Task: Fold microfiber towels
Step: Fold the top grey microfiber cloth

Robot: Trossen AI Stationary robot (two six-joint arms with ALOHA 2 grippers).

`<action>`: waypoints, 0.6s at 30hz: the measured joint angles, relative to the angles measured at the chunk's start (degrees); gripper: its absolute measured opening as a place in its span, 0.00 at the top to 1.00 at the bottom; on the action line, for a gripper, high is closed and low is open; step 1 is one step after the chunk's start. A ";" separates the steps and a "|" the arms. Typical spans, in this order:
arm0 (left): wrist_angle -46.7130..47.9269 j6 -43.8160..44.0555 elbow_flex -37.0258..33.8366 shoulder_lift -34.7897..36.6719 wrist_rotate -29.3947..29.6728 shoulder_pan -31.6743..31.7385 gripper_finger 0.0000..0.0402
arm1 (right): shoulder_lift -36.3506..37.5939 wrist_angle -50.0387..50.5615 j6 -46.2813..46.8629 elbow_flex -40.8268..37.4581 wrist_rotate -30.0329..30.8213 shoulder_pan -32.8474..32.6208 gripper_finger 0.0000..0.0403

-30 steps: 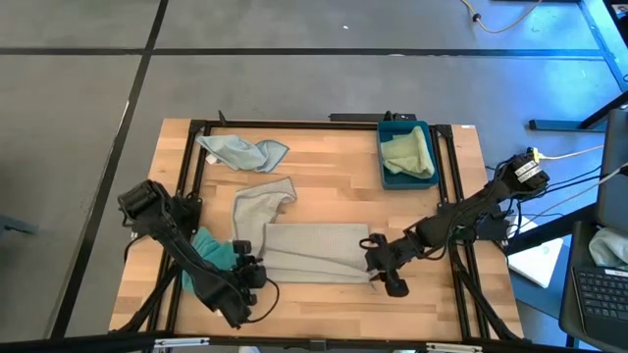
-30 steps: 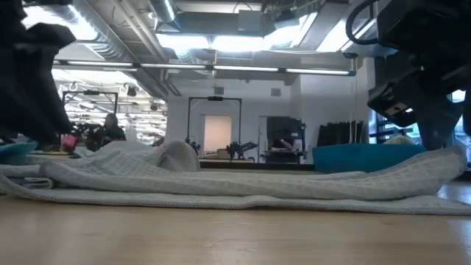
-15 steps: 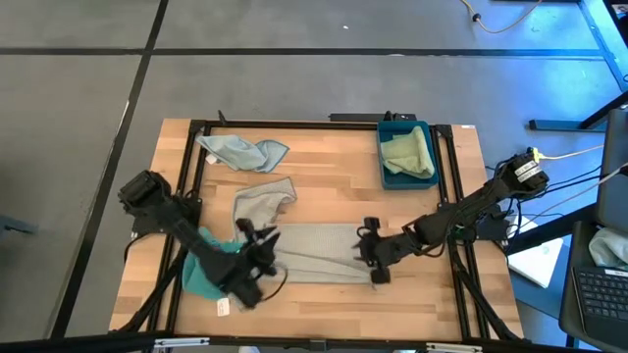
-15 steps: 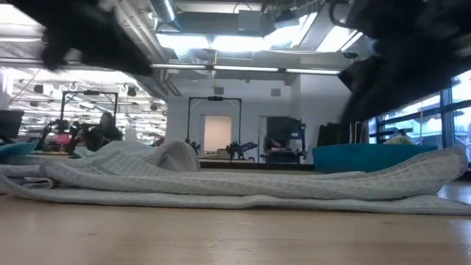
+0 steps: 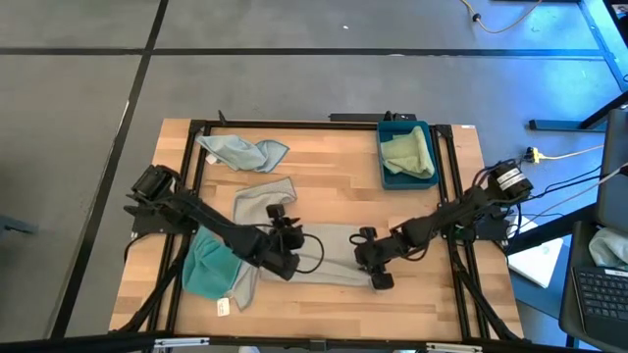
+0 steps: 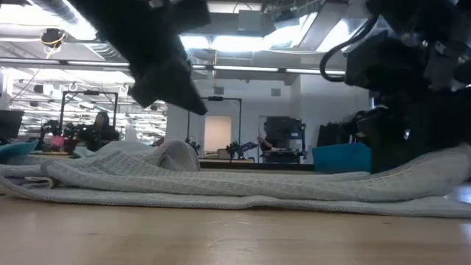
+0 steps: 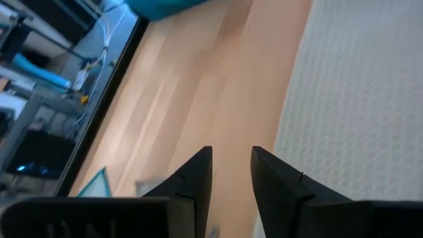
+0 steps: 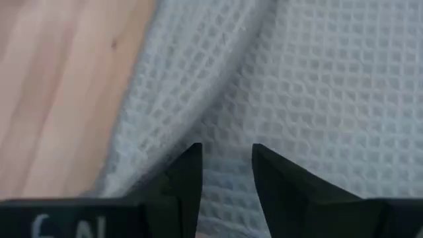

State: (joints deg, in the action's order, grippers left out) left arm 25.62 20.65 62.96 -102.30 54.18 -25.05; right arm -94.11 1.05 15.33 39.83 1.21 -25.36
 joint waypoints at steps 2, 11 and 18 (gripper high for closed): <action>-3.44 -2.07 0.00 0.00 -1.55 0.71 0.76 | 0.71 -0.82 0.09 0.00 -0.26 -0.68 0.67; -14.10 -4.91 0.00 -0.04 -9.12 3.85 0.76 | 1.96 -3.73 0.93 0.02 -0.77 -4.61 0.67; -21.11 -5.72 0.00 -0.33 -15.28 6.20 0.76 | 1.84 -4.26 1.10 0.02 -0.57 -7.89 0.67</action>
State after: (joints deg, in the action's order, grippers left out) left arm 4.50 14.93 62.96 -102.63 38.90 -18.85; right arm -92.27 -3.21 16.44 39.86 0.65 -33.25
